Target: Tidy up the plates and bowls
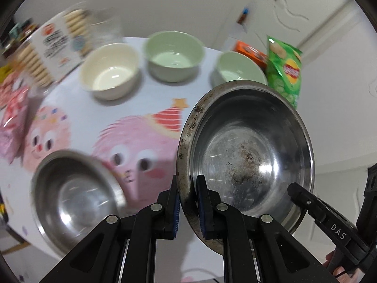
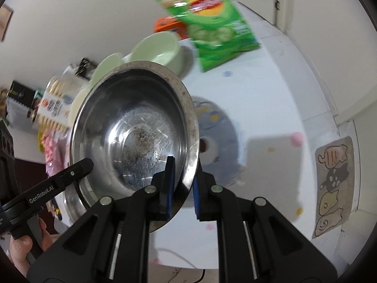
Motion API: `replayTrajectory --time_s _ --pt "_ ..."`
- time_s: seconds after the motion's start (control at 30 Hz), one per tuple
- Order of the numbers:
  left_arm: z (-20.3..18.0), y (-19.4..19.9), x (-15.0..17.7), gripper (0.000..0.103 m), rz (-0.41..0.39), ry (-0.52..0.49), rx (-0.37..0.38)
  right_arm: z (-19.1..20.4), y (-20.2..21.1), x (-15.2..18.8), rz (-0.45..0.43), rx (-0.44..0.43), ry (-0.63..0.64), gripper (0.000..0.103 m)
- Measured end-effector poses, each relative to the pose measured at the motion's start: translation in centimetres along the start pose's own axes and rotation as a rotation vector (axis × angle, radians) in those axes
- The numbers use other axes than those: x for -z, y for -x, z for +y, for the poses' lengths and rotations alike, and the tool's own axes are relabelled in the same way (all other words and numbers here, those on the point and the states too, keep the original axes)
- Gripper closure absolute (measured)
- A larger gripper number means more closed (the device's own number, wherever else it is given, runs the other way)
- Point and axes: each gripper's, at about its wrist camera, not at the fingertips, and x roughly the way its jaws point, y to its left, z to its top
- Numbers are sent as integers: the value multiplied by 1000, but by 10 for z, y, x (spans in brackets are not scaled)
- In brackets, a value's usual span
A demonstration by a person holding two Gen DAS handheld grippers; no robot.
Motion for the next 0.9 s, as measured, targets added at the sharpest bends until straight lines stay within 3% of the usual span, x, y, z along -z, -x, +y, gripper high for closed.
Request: replayTrajectory --time_s 0.27,0.53,0.9 --pt "81 39 25 90 -53 106 -60 79 -14 25 47 -70 121 87" --pt "155 52 52 90 -66 237 -122 153 -43 52 132 -121 271 86" --pt "207 36 79 90 -4 329 -164 191 -87 78 253 -99 371 85"
